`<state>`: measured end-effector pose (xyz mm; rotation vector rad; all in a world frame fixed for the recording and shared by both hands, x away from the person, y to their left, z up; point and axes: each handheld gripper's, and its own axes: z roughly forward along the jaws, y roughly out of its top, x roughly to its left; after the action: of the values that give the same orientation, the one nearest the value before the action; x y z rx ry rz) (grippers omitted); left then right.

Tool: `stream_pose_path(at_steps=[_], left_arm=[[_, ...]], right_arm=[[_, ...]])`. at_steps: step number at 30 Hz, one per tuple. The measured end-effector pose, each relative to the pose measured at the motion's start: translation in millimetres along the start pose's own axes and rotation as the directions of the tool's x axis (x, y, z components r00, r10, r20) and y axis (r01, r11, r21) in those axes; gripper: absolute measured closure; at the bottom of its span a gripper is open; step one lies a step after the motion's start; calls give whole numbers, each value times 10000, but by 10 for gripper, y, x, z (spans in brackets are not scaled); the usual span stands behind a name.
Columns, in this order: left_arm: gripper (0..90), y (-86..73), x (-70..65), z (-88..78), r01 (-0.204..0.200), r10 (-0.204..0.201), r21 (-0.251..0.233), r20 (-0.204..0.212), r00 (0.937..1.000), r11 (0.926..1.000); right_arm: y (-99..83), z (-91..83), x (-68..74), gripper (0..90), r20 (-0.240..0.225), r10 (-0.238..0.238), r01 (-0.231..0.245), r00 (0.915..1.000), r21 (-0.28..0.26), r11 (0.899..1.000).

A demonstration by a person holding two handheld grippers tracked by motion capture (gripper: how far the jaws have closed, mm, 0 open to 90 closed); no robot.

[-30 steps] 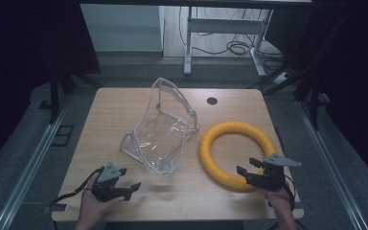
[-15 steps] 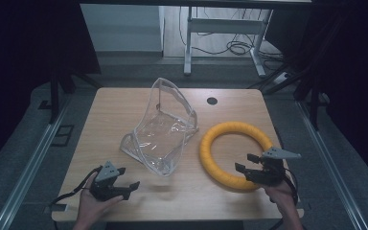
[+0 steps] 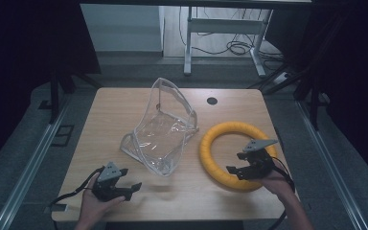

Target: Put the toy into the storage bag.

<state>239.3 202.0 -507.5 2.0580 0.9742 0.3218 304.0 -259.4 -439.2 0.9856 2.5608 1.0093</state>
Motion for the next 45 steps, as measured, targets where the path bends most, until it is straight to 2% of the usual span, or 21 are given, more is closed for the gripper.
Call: stream_pose_path(at_steps=[5,8,10,12,14,15,16,17,19,20,21,22,23,25,26,30,32,37,38,42,45], left_arm=[[230,-1,-6,3,14,-14,-5,40,10000,10000],[231,-1,-2,8,-1,1,10,26,10000,10000],[231,-5,-3,20,-32,32,53,27,10000,10000],[231,-7,-4,24,-55,55,79,21,10000,10000],[231,-8,-7,27,-63,63,96,33,10000,9999],[231,-8,-7,27,-60,60,93,39,10000,9999],[231,-8,-8,27,-54,54,88,41,10000,9999],[231,-8,-9,27,-52,52,85,40,10000,9999],[231,-7,-9,24,-44,44,79,51,10000,10000],[231,-8,-9,23,-45,44,68,45,10000,10000],[231,-8,-9,21,-34,34,51,48,10000,10000],[231,-8,-8,19,-37,37,47,48,10000,10000],[231,-7,-6,20,-46,46,64,28,10000,10000],[231,-6,-7,23,-44,44,72,33,10000,10000],[231,-6,-8,24,-40,40,81,44,10000,10000],[231,-9,-12,22,-33,32,83,39,10000,10000],[231,-8,-11,21,-26,26,59,50,10000,10000],[231,-9,-13,27,-39,39,93,58,10000,9999],[231,-10,-13,27,-37,37,91,64,10000,10000],[231,-9,-14,29,-33,32,86,79,10000,10000],[231,-6,-10,25,0,0,5,196,9998,10000]], right_arm=[[89,111,46,310,-333,-453,487,9984,1115,9926],[147,179,80,311,-507,-736,813,9960,1729,9816],[197,253,103,308,-721,-937,1079,9930,2285,9675],[210,280,109,307,-769,-951,1113,9925,2458,9629],[232,359,118,307,-805,-1034,1228,9914,2954,9474],[232,359,118,307,-805,-1034,1228,9914,2954,9474],[232,406,126,307,-805,-1112,1315,9905,3241,9368],[232,406,126,307,-805,-1112,1315,9905,3241,9368],[225,445,134,307,-829,-1197,1412,9893,3465,9274],[215,477,144,307,-861,-1218,1450,9888,3651,9196],[200,524,159,307,-867,-1340,1575,9872,3935,9057],[200,524,159,307,-867,-1340,1575,9872,3935,9057],[181,583,184,307,-937,-1471,1732,9847,4241,8889],[174,603,192,307,-954,-1496,1762,9841,4283,8863],[163,658,207,308,-1036,-1635,1928,9811,4509,8715],[160,718,222,312,-1085,-1702,2014,9794,4696,8596],[165,753,223,321,-1121,-1820,2136,9769,4813,8501],[173,833,241,350,-1223,-2007,2350,9720,5290,8155],[168,861,246,362,-1208,-2074,2396,9708,5419,8056],[166,890,243,402,-1212,-2108,2423,9700,5538,7966],[158,909,238,491,-1289,-2199,2539,9670,5612,7878]])
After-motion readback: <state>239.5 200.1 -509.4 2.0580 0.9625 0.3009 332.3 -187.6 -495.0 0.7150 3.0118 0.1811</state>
